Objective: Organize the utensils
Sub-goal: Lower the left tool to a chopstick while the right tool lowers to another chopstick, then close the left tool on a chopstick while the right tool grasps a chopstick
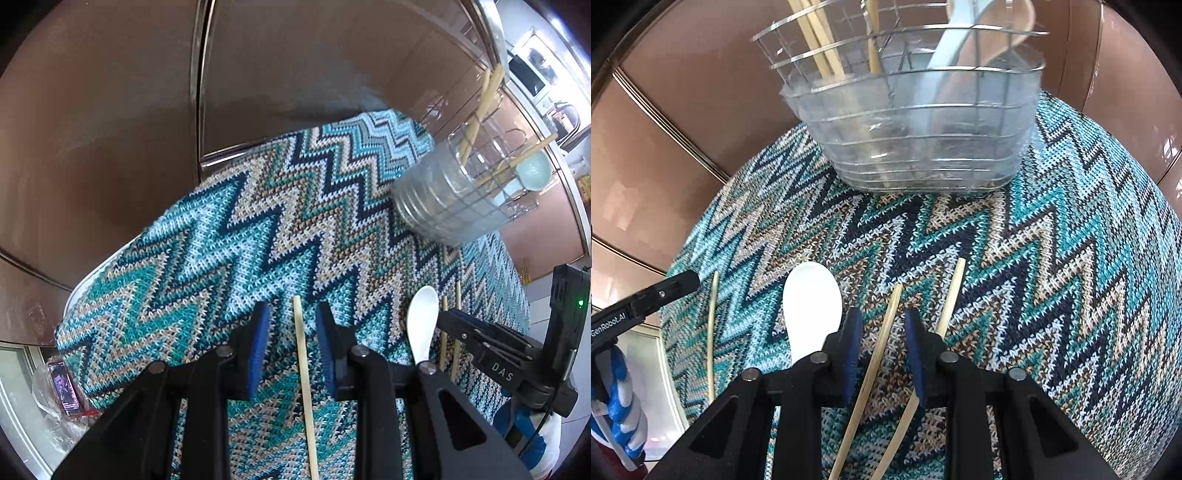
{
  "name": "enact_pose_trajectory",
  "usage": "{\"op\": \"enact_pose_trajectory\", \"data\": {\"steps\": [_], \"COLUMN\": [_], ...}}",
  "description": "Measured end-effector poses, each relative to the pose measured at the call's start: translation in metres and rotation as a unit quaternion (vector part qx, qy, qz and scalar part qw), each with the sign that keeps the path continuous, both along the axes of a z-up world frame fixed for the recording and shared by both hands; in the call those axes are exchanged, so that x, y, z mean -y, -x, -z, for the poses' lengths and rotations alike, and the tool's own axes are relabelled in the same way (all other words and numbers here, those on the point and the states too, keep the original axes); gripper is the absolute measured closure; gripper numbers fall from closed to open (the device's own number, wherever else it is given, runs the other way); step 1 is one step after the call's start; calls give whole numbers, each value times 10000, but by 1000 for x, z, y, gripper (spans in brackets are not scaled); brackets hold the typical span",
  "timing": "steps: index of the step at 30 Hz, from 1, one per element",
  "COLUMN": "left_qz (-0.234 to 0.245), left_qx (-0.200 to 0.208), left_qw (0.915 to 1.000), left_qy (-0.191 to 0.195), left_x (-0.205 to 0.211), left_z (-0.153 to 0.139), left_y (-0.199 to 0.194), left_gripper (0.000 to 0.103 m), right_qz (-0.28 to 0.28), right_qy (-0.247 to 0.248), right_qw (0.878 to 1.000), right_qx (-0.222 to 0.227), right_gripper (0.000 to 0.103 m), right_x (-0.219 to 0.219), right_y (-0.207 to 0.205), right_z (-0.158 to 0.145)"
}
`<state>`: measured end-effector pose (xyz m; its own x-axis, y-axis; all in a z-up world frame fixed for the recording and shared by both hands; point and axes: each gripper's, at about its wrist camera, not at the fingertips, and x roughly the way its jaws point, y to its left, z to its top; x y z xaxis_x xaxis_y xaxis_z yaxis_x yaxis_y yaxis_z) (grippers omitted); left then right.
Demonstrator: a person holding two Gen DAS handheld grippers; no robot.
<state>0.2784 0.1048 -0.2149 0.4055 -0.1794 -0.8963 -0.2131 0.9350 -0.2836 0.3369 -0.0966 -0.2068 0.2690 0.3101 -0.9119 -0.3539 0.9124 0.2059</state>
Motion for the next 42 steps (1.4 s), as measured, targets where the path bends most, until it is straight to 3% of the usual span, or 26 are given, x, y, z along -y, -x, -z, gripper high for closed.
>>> {"op": "enact_pose_trajectory", "data": {"steps": [8,14,25,30,42], "left_qz": [166,214,110,24,-161], "left_qx": [-275,-569,-677,-538,440], "left_qw": [9995,9980,9974,9985,9989], "left_qy": [-60,-151,-240,-99,36], "left_x": [8,14,18,14,3], "left_z": [8,22,24,18,-39], "left_y": [-10,-18,-24,-15,26], "left_gripper": [79,86,98,99,99], "right_qz": [-54,-58,25,51,1], "right_qy": [97,77,29,-109,-593], "right_qw": [9999,9999,9999,9999,9959], "right_qx": [-60,-103,-98,-29,688], "right_gripper": [92,92,95,96,97], "right_x": [-8,-7,-4,4,25], "right_y": [-6,-9,-10,-1,51], "right_z": [6,5,1,-10,-72]}}
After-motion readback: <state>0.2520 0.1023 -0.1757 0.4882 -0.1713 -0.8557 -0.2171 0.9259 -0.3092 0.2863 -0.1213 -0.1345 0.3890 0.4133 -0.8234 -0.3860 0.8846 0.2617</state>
